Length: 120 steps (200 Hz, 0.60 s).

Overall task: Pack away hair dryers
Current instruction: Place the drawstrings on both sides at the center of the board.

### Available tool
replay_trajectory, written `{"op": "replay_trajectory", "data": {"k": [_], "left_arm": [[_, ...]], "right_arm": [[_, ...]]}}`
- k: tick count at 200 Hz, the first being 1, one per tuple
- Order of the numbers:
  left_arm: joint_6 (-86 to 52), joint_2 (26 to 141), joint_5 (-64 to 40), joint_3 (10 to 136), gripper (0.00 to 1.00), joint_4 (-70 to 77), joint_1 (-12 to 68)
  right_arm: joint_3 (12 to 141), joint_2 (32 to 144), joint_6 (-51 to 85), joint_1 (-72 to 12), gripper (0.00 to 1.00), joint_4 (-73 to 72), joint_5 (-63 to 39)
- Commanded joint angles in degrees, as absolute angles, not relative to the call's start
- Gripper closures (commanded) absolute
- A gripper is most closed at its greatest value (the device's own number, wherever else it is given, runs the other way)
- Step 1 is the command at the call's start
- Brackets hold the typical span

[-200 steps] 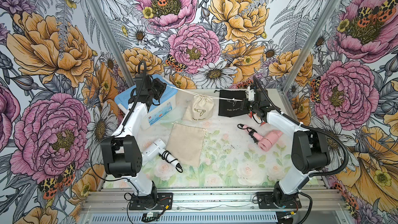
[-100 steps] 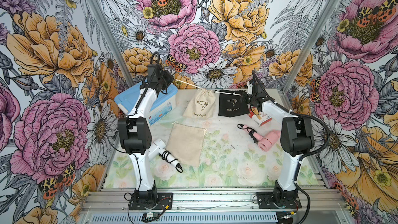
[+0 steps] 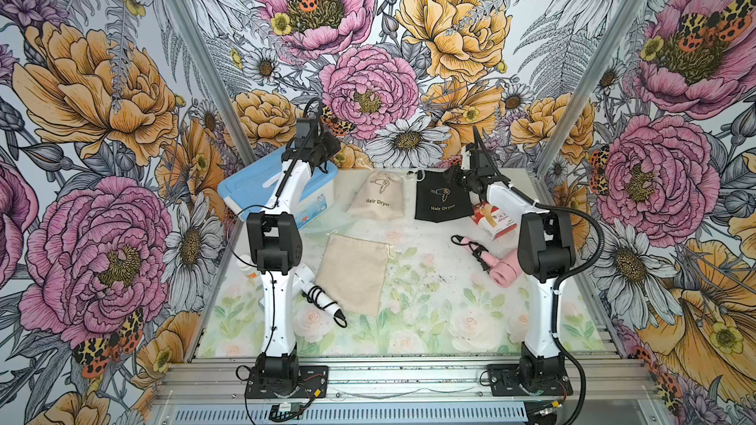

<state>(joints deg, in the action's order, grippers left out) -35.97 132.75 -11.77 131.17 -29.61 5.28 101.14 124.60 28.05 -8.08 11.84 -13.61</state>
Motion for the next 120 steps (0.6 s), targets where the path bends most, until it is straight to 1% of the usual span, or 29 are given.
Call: {"op": "replay_trajectory", "data": {"k": [1,4,10,17,39,57,83,103,120], "left_arm": [[-28.76,132.09,-10.86,135.14,0.38,-30.93,7.18],[-28.26,132.02,-10.93,135.72,0.36,-31.52,7.3],[-27.86,131.95,-10.68,136.49,0.25,-32.83,7.51],[-27.1,131.48,-10.47,136.7,0.22,-33.79,7.64],[-24.71,127.61,-9.32,132.45,0.19,-34.55,8.35],[-20.24,123.06,-8.66,127.48,0.18,-34.54,10.5],[-10.6,116.72,-10.35,120.32,0.19,-34.54,15.55],[-2.61,112.46,-12.03,114.66,0.19,-34.54,19.67],[1.3,109.88,-13.83,110.82,0.2,-34.58,22.22]], "right_arm": [[101.11,118.14,27.4,-7.92,0.33,12.03,-12.83],[100.58,117.1,27.28,-7.85,0.31,11.97,-12.49],[99.49,115.06,27.0,-7.62,0.27,12.03,-11.62],[98.03,112.8,26.9,-7.32,0.25,12.0,-10.86],[91.35,104.36,27.31,-6.28,0.19,12.04,-7.95],[83.63,97.09,28.43,-5.4,0.16,12.04,-5.62],[72.48,87.34,30.63,-3.38,0.16,11.91,-4.47],[64.58,80.87,33.55,-0.89,0.16,11.94,-5.17],[58.64,76.14,37.49,1.12,0.17,12.04,-6.48]]}}
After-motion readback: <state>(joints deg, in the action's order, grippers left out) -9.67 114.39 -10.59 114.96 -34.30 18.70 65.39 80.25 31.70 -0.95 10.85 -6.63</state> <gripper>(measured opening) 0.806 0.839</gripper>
